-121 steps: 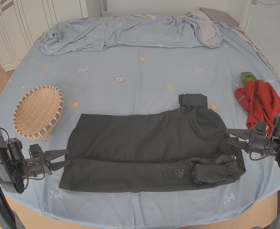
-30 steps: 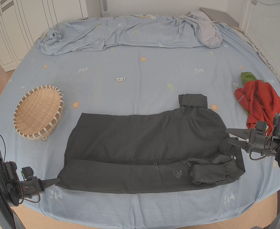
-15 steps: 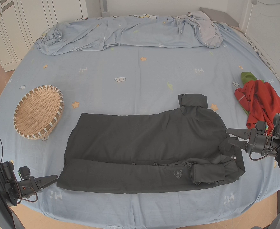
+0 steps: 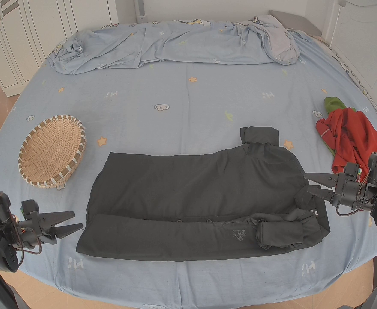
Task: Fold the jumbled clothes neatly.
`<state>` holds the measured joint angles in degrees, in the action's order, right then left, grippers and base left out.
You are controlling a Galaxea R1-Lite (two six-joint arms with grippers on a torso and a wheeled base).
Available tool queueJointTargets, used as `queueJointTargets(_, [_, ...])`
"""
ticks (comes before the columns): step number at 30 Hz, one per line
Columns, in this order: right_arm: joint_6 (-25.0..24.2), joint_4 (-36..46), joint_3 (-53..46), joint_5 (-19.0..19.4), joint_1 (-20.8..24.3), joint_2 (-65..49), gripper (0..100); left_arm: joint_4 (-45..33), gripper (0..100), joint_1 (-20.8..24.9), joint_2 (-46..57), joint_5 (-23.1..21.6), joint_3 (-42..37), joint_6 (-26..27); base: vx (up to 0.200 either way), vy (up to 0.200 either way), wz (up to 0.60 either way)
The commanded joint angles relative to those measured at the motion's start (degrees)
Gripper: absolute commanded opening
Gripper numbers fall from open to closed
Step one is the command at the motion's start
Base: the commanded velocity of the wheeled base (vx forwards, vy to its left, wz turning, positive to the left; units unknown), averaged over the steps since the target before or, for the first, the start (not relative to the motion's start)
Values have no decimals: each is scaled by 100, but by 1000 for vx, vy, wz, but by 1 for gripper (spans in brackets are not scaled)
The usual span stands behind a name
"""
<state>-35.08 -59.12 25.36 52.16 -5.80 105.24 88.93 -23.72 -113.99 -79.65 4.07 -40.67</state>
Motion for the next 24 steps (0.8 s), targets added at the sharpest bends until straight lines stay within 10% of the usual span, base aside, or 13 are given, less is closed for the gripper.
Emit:
queueJointTargets(1, [-7, -3, 13, 13, 44, -30, 100, 107, 100, 1282, 475, -15, 938, -600, 0, 0, 0])
queueJointTargets(24, [-16, -3, -215, 4, 501, 40, 100, 107, 100, 2056, -2162, 424, 2150, -504, 0, 0, 0])
